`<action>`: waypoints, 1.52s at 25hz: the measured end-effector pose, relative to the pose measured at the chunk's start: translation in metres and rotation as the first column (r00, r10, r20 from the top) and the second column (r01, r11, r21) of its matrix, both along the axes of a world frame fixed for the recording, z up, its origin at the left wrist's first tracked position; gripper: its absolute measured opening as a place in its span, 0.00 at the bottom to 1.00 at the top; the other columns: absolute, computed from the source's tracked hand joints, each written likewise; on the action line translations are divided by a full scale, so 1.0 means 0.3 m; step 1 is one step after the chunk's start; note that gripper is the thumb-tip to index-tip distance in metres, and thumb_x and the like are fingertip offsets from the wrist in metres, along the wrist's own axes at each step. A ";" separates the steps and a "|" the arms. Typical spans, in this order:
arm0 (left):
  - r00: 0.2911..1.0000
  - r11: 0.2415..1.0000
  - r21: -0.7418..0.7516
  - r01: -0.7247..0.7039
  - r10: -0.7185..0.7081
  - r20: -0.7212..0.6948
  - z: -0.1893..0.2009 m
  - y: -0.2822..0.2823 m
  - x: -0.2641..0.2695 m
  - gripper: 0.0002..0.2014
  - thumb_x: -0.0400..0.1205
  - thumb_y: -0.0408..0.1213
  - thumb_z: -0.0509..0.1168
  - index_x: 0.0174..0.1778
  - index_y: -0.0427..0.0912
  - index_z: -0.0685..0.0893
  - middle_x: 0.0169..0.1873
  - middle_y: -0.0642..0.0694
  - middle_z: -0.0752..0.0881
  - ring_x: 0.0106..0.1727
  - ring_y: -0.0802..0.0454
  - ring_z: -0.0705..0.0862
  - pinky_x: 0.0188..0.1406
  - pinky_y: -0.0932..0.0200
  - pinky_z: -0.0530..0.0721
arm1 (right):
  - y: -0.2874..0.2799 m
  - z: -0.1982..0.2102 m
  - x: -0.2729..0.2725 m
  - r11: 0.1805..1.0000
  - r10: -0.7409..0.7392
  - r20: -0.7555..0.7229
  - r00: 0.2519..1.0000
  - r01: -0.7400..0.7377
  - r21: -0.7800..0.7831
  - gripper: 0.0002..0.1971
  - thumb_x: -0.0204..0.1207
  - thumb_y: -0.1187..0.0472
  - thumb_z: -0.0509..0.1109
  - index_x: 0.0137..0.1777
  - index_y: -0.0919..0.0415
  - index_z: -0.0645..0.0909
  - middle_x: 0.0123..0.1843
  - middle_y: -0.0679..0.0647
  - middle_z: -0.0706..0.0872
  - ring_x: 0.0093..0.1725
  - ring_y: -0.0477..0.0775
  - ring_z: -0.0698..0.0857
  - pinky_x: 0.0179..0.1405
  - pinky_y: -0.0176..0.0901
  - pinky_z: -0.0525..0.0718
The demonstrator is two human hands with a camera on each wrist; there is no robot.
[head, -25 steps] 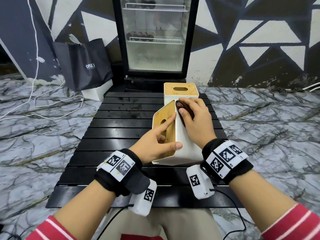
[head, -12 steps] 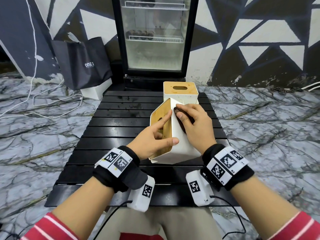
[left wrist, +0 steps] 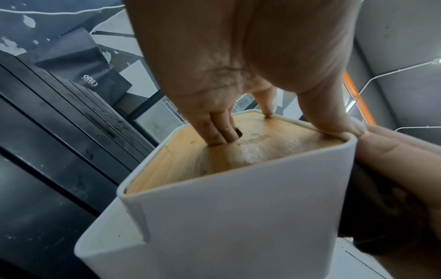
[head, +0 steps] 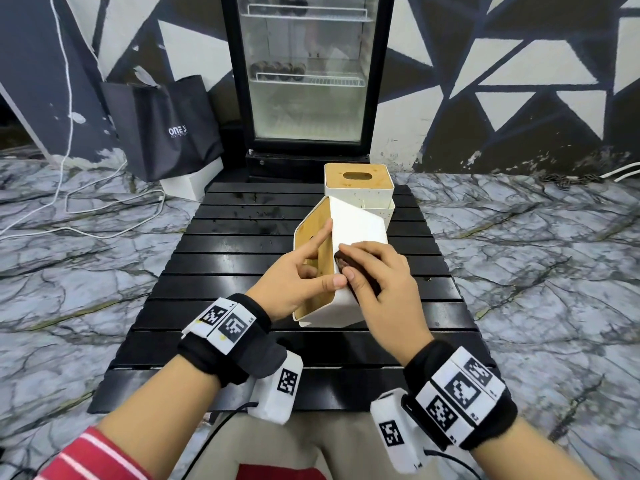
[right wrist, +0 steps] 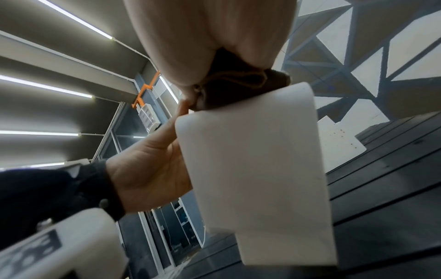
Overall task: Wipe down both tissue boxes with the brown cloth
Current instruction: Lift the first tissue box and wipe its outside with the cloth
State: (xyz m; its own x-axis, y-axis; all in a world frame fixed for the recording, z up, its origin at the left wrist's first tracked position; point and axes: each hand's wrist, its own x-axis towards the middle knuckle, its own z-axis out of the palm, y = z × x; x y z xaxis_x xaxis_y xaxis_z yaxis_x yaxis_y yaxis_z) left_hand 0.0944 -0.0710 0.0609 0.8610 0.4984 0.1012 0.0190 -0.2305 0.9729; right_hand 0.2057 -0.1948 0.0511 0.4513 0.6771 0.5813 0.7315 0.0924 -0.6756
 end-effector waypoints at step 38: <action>0.998 0.997 -0.069 0.038 -0.041 -0.053 0.030 0.011 -0.020 0.39 0.56 0.47 0.80 0.58 0.85 0.73 0.53 0.43 0.78 0.46 0.45 0.77 0.68 0.41 0.76 | 0.061 0.016 0.235 0.998 -0.046 0.018 0.999 0.047 -0.039 0.16 0.76 0.55 0.62 0.61 0.57 0.82 0.56 0.46 0.77 0.60 0.59 0.76 0.63 0.39 0.70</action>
